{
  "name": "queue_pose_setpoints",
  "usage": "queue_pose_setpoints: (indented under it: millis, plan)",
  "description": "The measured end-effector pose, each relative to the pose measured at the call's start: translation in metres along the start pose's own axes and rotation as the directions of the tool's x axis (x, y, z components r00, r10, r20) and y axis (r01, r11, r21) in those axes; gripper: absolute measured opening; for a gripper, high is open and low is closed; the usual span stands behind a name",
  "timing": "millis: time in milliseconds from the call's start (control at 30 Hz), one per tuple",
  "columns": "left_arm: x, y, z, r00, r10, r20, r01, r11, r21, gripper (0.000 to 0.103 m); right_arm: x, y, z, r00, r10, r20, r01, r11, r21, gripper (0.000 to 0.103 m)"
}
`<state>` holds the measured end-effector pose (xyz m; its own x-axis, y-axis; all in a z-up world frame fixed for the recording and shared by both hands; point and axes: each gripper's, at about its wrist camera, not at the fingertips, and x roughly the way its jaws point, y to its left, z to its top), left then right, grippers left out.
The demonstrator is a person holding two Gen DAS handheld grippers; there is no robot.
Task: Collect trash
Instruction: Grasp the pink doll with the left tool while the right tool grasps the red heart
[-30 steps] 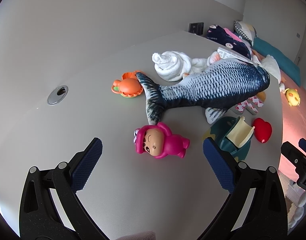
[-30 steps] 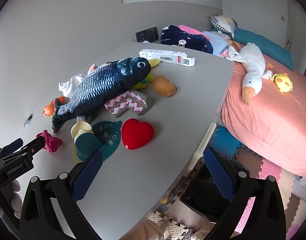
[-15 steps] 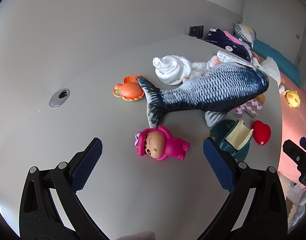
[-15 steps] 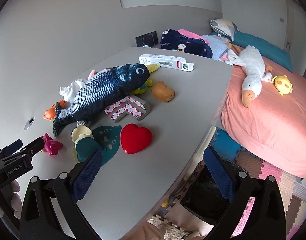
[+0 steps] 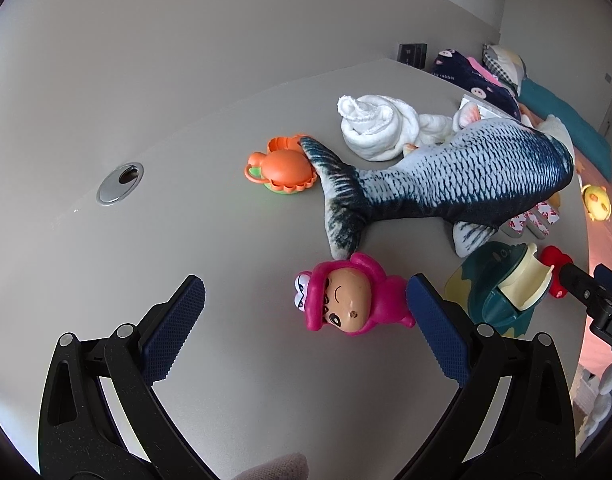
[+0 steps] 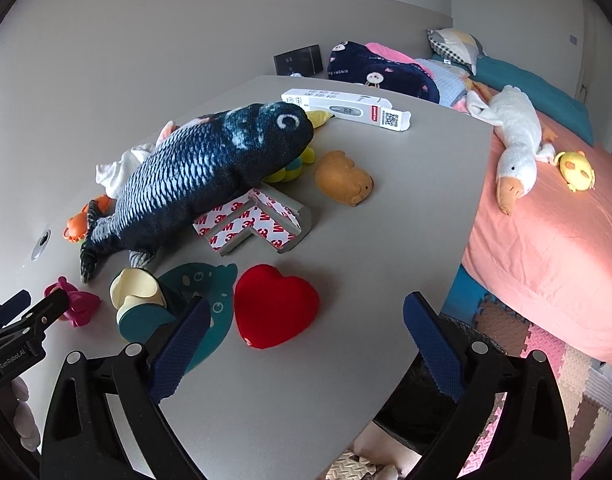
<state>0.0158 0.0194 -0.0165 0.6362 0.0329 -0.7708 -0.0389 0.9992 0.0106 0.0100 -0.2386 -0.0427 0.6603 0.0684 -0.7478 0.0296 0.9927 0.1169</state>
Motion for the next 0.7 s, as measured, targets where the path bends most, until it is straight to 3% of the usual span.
queue_pose_setpoints:
  millis: [233, 300, 433, 700]
  plan:
    - [0.011, -0.007, -0.004, 0.998, -0.056, -0.034, 0.057, 0.998, 0.030, 0.097, 0.021, 0.008, -0.001, 1.000, -0.016, -0.023, 0.015, 0.998, -0.054, 0.088]
    - [0.014, -0.008, -0.005, 0.998, -0.054, -0.042, 0.056, 0.998, 0.039, 0.097, 0.022, 0.009, -0.001, 0.999, -0.042, -0.013, 0.041, 0.997, -0.073, 0.080]
    - [0.020, -0.007, -0.007, 0.997, -0.060, -0.057, 0.063, 0.997, 0.039, 0.090, 0.019, 0.008, 0.000, 0.998, -0.061, -0.004, 0.060, 0.995, -0.085, 0.050]
    - [0.019, -0.010, -0.014, 0.998, -0.039, -0.050, 0.042, 0.997, 0.062, 0.071, 0.013, 0.005, -0.004, 0.999, -0.040, -0.017, 0.039, 0.996, -0.078, 0.048]
